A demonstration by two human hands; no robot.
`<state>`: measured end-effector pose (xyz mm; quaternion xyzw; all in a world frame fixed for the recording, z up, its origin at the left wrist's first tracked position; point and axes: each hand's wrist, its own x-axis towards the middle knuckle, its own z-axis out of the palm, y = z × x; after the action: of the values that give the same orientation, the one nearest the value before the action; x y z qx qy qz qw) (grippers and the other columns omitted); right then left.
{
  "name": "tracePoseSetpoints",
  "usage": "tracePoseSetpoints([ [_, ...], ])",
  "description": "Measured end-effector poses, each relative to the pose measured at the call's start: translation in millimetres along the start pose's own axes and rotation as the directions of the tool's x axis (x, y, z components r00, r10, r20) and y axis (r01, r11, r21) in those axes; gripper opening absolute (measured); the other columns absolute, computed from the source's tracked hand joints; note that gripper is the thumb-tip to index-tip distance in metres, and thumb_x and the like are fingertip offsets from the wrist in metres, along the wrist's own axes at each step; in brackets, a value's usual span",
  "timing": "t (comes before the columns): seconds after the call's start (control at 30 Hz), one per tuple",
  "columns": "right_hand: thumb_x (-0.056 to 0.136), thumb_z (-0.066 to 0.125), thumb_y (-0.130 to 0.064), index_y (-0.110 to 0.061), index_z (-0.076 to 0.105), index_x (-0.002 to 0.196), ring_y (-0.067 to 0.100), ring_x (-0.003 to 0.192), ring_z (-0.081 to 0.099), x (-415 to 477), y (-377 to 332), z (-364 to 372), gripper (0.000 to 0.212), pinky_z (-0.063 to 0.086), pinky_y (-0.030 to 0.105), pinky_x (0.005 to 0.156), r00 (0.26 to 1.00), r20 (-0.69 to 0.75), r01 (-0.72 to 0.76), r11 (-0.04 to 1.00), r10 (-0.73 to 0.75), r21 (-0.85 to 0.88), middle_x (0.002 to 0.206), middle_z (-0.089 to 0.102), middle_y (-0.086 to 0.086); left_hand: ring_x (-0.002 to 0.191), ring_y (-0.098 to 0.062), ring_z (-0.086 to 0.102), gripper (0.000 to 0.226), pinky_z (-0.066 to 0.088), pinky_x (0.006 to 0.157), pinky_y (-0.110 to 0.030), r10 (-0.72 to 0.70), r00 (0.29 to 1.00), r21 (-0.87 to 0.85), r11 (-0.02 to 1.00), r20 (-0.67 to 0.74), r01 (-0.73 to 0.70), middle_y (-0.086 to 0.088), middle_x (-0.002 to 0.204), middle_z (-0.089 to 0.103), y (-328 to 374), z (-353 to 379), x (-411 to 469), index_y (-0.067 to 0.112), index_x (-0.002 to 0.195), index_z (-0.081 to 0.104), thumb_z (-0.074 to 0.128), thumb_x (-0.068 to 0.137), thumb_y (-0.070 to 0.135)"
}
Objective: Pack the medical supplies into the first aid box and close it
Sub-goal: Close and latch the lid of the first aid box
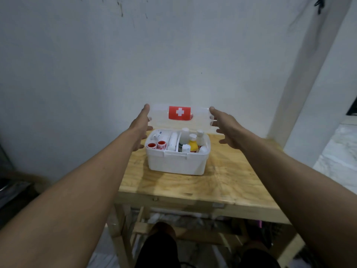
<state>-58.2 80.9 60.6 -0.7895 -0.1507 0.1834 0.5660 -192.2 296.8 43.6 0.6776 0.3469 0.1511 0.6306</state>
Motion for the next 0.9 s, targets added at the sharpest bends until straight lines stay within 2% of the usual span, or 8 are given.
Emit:
tracePoseSetpoints([
  [0.17, 0.100, 0.040, -0.054, -0.022, 0.038, 0.154, 0.027, 0.145, 0.034, -16, 9, 4, 0.063, 0.030, 0.050, 0.109, 0.999, -0.005, 0.034, 0.998, -0.035, -0.057, 0.160, 0.037, 0.003, 0.143, -0.032, 0.037, 0.066, 0.023, 0.116, -0.057, 0.007, 1.000, 0.046, 0.999, -0.005, -0.006, -0.005, 0.151, 0.048, -10, -5, -16, 0.032, 0.150, 0.044, 0.028, 0.096, 0.067],
  [0.33, 0.101, 0.043, -0.041, -0.015, 0.048, 0.148, 0.021, 0.122, 0.050, -30, 15, 4, 0.054, 0.033, 0.036, 0.093, 0.994, 0.005, 0.113, 0.982, -0.113, -0.149, 0.149, 0.050, 0.010, 0.114, -0.025, 0.048, 0.062, 0.032, 0.097, -0.041, 0.071, 0.994, 0.141, 0.988, -0.084, -0.058, -0.007, 0.127, 0.063, -15, -7, -23, 0.017, 0.148, 0.045, 0.029, 0.101, 0.054],
  [0.47, 0.088, 0.044, -0.051, -0.018, 0.055, 0.143, 0.030, 0.131, 0.050, -41, 13, 10, 0.065, 0.039, 0.046, 0.110, 0.990, -0.031, 0.127, 0.962, -0.138, -0.243, 0.146, 0.055, 0.010, 0.110, -0.024, 0.055, 0.055, 0.036, 0.097, -0.039, 0.099, 0.988, 0.142, 0.986, -0.117, -0.082, -0.002, 0.097, 0.075, -14, 0, -29, 0.011, 0.144, 0.044, 0.028, 0.105, 0.046],
  [0.57, 0.082, 0.040, -0.054, -0.019, 0.060, 0.137, 0.030, 0.127, 0.053, -44, 14, 12, 0.068, 0.039, 0.052, 0.110, 0.986, -0.021, 0.150, 0.945, -0.163, -0.290, 0.145, 0.056, 0.006, 0.108, -0.022, 0.061, 0.053, 0.041, 0.095, -0.038, 0.100, 0.986, 0.109, 0.990, -0.131, -0.086, 0.001, 0.086, 0.078, -14, 6, -36, 0.009, 0.142, 0.045, 0.029, 0.105, 0.043],
  [0.63, 0.087, 0.040, -0.050, -0.013, 0.063, 0.128, 0.030, 0.119, 0.057, -46, 14, 13, 0.060, 0.042, 0.053, 0.107, 0.984, -0.010, 0.167, 0.933, -0.180, -0.318, 0.137, 0.060, 0.007, 0.105, -0.021, 0.064, 0.051, 0.046, 0.094, -0.039, 0.099, 0.988, 0.087, 0.992, -0.115, -0.089, -0.001, 0.087, 0.079, -13, 11, -40, 0.008, 0.143, 0.043, 0.030, 0.106, 0.041],
  [0.77, 0.089, 0.040, -0.047, -0.010, 0.067, 0.117, 0.029, 0.110, 0.059, -46, 17, 13, 0.053, 0.044, 0.053, 0.103, 0.981, -0.012, 0.177, 0.922, -0.193, -0.344, 0.123, 0.063, 0.007, 0.082, -0.019, 0.068, 0.047, 0.050, 0.068, -0.032, 0.078, 0.995, 0.024, 0.997, -0.056, -0.077, -0.007, 0.090, 0.078, -13, 17, -51, 0.012, 0.143, 0.042, 0.034, 0.107, 0.040],
  [0.83, 0.087, 0.042, -0.048, -0.012, 0.068, 0.109, 0.027, 0.108, 0.060, -46, 19, 12, 0.050, 0.046, 0.052, 0.101, 0.981, -0.021, 0.173, 0.925, -0.192, -0.338, 0.116, 0.065, 0.004, 0.080, -0.019, 0.069, 0.045, 0.051, 0.067, -0.031, 0.077, 0.996, 0.026, 0.997, -0.039, -0.076, -0.008, 0.092, 0.077, -14, 18, -58, 0.012, 0.143, 0.040, 0.037, 0.107, 0.038],
  [0.9, 0.088, 0.045, -0.046, -0.015, 0.066, 0.092, 0.025, 0.104, 0.060, -48, 22, 12, 0.037, 0.048, 0.048, 0.096, 0.981, -0.035, 0.168, 0.929, -0.190, -0.331, 0.104, 0.065, 0.001, 0.078, -0.017, 0.068, 0.034, 0.051, 0.070, -0.032, 0.088, 0.995, 0.039, 0.996, -0.038, -0.086, -0.008, 0.094, 0.076, -16, 20, -65, 0.015, 0.131, 0.043, 0.040, 0.106, 0.037],
])
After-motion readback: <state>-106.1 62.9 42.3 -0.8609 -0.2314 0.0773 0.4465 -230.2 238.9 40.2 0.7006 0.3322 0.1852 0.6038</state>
